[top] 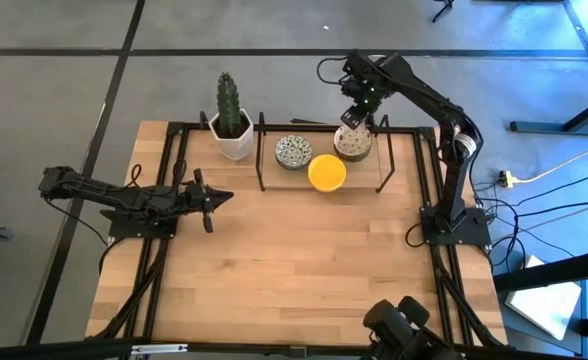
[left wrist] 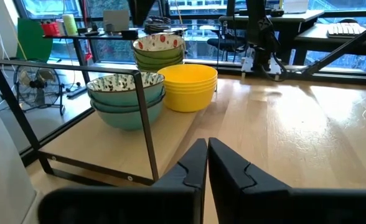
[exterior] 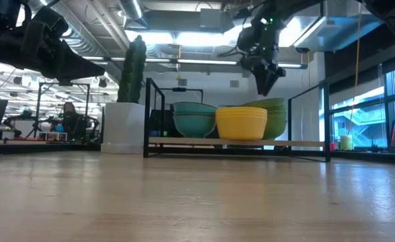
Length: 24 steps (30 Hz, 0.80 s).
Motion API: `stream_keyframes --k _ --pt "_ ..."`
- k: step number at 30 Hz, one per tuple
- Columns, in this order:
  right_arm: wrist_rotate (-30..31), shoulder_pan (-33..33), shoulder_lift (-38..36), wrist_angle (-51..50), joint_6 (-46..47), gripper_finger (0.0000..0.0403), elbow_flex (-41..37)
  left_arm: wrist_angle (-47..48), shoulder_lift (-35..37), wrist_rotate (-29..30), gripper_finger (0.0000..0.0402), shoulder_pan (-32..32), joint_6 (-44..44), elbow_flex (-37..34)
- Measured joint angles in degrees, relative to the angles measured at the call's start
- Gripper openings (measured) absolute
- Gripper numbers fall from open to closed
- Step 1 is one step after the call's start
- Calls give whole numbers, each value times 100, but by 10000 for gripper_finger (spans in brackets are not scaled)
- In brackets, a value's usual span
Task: Pick & Place Mini bowls
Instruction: Stack the green printed bowl on top of the green printed bowl on the shelf
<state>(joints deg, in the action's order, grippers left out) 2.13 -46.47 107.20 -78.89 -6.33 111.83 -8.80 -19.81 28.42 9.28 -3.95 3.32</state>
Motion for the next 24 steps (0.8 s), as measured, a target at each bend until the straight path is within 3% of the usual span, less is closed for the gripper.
stream_keyframes --k 5,10,13,16,20,24 --pt "8 238 -228 224 -386 131 276 2 0 -2 6 0 0 0" --pt "16 909 -1041 1360 -1011 19 -261 86 0 -31 9 0 -97 1" --pt "456 1383 -1736 2306 -1111 10 -1095 271 0 -123 12 1 -153 -1" --pt "686 1666 -2577 3372 -1075 4 -2408 411 0 -136 12 0 -292 -1" --pt "827 1787 -3626 5396 -632 4 -4379 532 0 -136 11 1 -410 -1" --pt "770 1785 -4149 6815 -65 3 -5794 529 0 -133 13 0 -434 -1"
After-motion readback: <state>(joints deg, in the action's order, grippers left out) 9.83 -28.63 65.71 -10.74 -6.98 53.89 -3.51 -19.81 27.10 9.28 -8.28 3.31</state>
